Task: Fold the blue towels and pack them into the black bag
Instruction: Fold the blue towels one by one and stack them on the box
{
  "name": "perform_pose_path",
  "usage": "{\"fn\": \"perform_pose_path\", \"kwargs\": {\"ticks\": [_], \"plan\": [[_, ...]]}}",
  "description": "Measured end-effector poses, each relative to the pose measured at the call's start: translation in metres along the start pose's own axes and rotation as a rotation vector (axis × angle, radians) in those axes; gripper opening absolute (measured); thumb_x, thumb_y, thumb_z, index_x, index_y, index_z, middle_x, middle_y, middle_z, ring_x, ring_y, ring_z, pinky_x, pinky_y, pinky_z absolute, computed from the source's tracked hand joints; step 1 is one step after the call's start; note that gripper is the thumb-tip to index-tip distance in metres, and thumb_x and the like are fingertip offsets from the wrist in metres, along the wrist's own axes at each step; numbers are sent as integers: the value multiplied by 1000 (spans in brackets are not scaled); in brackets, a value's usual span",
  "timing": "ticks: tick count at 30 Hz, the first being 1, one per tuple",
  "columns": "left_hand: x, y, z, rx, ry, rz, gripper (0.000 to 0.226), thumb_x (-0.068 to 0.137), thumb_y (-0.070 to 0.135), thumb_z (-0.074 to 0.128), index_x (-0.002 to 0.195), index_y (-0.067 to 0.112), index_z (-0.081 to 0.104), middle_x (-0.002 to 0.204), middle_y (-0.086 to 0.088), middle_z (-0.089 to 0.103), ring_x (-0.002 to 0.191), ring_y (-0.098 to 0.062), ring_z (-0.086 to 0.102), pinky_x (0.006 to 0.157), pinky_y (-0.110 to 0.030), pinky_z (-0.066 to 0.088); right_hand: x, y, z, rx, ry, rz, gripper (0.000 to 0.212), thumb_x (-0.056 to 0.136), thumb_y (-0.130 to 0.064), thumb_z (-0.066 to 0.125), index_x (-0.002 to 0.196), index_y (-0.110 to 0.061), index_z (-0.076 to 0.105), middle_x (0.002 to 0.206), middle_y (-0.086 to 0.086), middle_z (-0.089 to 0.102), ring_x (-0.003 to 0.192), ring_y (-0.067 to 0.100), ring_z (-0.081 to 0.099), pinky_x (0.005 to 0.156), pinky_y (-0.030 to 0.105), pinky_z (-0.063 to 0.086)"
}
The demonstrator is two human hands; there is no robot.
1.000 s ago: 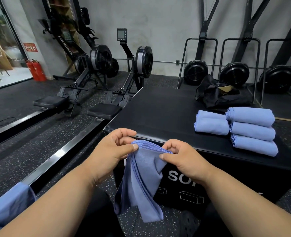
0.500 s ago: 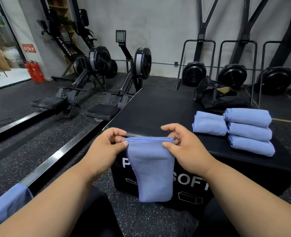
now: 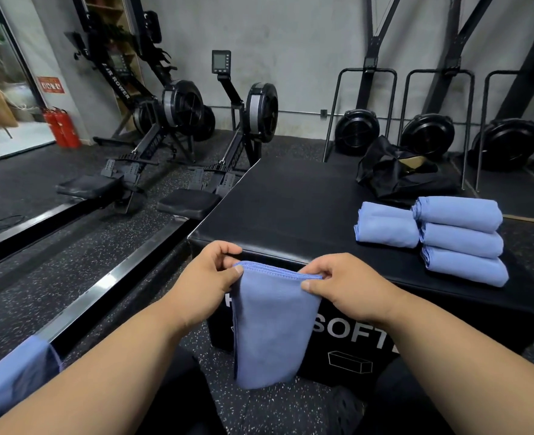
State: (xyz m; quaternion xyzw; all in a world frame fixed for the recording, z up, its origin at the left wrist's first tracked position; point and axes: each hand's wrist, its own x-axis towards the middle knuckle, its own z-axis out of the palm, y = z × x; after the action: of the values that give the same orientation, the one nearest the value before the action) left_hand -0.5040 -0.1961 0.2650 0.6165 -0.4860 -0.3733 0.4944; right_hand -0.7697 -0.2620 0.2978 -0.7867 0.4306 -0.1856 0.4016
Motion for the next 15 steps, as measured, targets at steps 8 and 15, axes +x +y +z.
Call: {"fn": "perform_pose_path", "kwargs": {"ticks": [8,15], "plan": [[75,31,-3,123,39,-22,23,96,4,70,110,21,63,84,3,65,79,-14,61,88,-33,50,63,-13,-29,40,91,64,10,92,-23,65,91,-25,75,90,-5,78,77,9,66,78,34,56],[164,151,-24,-89,221,163,34,96,1,67,128,8,57,92,-6,67,65,-10,63,58,-21,53,148,-99,-107,67,408,-156,8,97,-18,65,100,-17,72,90,-5,70,76,8,59,68,24,47]]}}
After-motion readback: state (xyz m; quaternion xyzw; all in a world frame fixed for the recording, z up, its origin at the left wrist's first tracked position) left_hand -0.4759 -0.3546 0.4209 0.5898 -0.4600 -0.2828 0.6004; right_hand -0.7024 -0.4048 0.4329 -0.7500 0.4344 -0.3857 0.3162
